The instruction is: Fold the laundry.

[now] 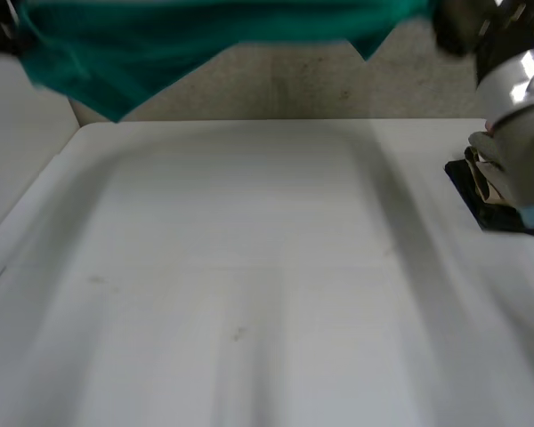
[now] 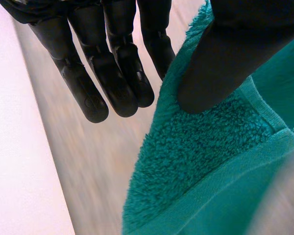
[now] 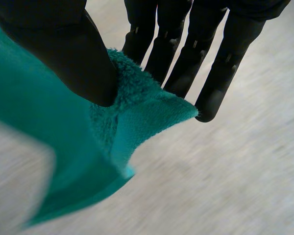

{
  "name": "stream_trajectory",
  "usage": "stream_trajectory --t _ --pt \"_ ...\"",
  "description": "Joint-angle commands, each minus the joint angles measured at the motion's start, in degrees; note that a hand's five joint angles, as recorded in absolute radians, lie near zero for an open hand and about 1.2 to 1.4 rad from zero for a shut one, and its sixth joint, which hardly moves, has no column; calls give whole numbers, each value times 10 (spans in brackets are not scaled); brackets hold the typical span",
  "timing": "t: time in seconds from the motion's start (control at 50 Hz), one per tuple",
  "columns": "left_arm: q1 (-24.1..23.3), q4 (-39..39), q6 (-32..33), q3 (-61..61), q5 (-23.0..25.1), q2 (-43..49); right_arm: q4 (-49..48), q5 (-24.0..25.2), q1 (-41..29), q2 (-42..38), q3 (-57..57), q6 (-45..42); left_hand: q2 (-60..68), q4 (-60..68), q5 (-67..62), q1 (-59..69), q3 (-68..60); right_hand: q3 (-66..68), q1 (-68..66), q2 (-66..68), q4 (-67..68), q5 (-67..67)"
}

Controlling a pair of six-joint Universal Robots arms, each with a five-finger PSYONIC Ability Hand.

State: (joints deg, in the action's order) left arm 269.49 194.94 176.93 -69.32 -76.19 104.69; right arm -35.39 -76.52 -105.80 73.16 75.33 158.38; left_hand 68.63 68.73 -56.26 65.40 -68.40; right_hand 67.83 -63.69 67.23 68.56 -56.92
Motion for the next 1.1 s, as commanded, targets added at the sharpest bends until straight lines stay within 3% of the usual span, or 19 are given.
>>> stream_trajectory --t 0.02,0.16,0.28,0.3,0.32,0.4,0.48,0.66,0.78,0.9,1.04,1.1 --pt "4 -92 88 -143 42 14 126 26 1 -64 56 -64 114 113 -137 146 -116 122 -163 128 114 -131" --pt "3 -63 232 -285 59 63 213 30 3 -137 127 -131 114 113 -137 146 -116 122 -163 128 114 -131" --pt "21 -45 333 -326 50 82 222 41 15 -151 168 -149 114 113 -137 146 -116 122 -163 128 114 -131" --pt "22 -45 342 -329 50 81 222 42 16 -151 171 -148 102 101 -126 135 -105 122 -163 128 114 -131" --pt "23 -45 355 -334 49 79 221 42 19 -147 178 -142 -23 -24 -1 10 20 122 -163 128 114 -131" --pt "18 -45 372 -349 48 70 220 41 23 -133 191 -123 -271 -272 247 -238 268 122 -163 128 114 -131" --pt "6 -40 364 -368 42 48 214 44 33 -109 216 -91 -421 -422 397 -389 419 122 -163 128 114 -131" --pt "-50 2 309 -400 10 24 198 45 41 -96 250 -78 -445 -446 421 -412 442 122 -163 128 114 -131" --pt "-76 41 315 -393 -40 65 201 44 51 -95 253 -77 -453 -454 429 -421 451 122 -163 128 114 -131" --pt "-76 41 355 -385 -72 90 201 38 63 -94 249 -75 -455 -456 431 -422 452 122 -163 128 114 -131" --pt "-42 90 383 -383 -121 91 203 34 64 -93 246 -76 -443 -444 419 -411 441 122 -163 128 114 -131" --pt "-33 112 385 -387 -128 88 209 30 63 -90 245 -76 -359 -360 335 -327 357 122 -163 128 114 -131"
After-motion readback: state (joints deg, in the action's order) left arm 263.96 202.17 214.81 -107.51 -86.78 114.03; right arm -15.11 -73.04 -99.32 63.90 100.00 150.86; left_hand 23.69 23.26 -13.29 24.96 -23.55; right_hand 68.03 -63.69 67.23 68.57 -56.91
